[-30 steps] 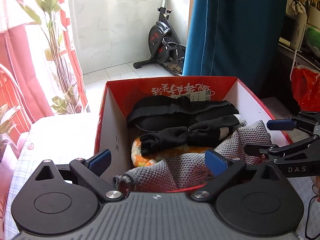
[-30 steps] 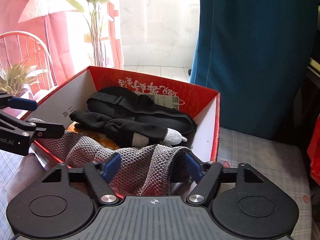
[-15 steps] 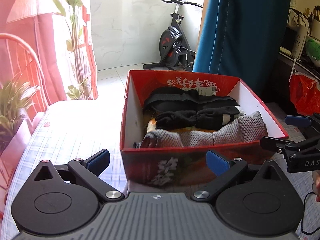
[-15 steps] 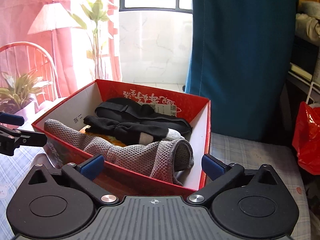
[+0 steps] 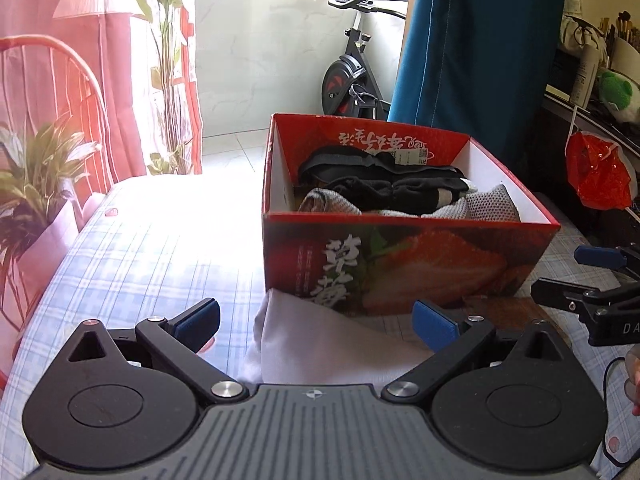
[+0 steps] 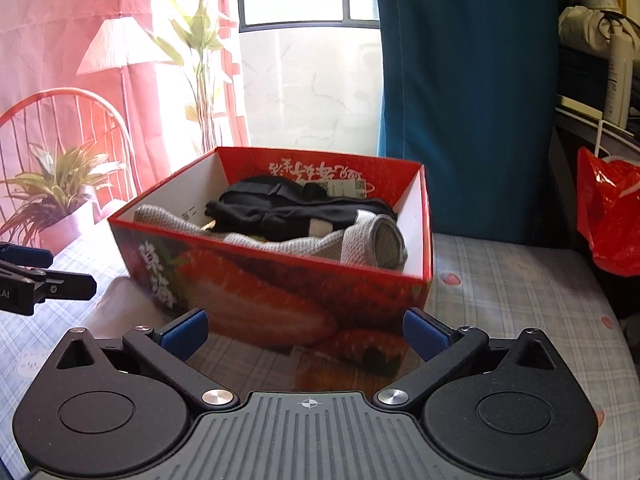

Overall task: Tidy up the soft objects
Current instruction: 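Move both open tools back to the white cloth bundle, then close the left tool on the white cloth while the right tool grips its other end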

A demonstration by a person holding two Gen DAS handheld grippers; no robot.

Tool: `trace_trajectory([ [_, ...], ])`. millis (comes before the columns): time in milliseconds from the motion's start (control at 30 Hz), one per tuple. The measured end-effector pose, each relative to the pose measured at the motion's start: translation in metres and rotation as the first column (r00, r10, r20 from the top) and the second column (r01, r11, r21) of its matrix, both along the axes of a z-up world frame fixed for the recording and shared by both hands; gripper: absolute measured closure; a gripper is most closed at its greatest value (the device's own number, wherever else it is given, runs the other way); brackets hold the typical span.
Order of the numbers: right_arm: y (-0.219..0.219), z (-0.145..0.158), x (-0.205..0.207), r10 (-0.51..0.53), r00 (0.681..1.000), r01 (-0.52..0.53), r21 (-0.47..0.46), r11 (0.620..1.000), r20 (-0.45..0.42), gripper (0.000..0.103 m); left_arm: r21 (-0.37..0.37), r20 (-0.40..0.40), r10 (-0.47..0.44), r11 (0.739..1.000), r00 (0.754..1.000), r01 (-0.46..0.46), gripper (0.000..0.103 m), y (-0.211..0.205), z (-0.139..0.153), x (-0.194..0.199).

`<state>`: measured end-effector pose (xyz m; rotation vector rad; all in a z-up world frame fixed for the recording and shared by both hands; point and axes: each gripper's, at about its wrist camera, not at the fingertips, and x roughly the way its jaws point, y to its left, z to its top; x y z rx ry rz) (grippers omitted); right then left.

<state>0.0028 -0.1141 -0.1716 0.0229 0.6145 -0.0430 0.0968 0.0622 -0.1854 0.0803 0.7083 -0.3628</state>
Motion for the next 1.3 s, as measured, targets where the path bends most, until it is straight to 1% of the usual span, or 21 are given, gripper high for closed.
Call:
trace_trajectory([
  [333,0.013,-0.025,-0.035,-0.023,0.998,0.025,0.030,0.999,-0.050,0.000,-0.009,-0.031,0.012,1.000,0.999,-0.012,0.000,0.016,-0.023,-0.025],
  [500,0.015,-0.032,-0.046,-0.027,0.997,0.031,0.046,0.998,-0.066,0.000,-0.022,-0.061,0.038,0.999,0.997,-0.040,0.000,0.024,-0.036,-0.036],
  [700,0.017,-0.044,-0.058,-0.016,0.994,0.025,0.072,0.997,-0.112,0.000,-0.013,-0.100,0.040,0.999,0.994,-0.041,0.001,0.028,-0.050,-0.044],
  [933,0.021,-0.062,-0.059,0.001,0.986,0.014,0.090,0.996,-0.169,0.000,-0.021,-0.115,0.048,0.998,0.992,-0.051,0.001,0.029,-0.054,-0.039],
  [1100,0.017,-0.065,-0.052,0.002,0.985,0.017,0.110,0.994,-0.174,0.000,-0.054,-0.081,0.054,0.997,0.995,-0.058,0.002,0.028,-0.044,-0.031],
  [1233,0.009,-0.072,-0.044,-0.004,0.982,0.032,0.146,0.989,-0.191,0.001,-0.052,-0.068,0.051,0.997,0.996,-0.055,0.002,0.020,-0.041,-0.010],
  [1300,0.006,-0.076,-0.039,-0.003,0.979,0.036,0.158,0.987,-0.204,0.001,-0.075,-0.090,0.049,0.996,0.995,-0.056,0.002,0.016,-0.046,0.006],
])
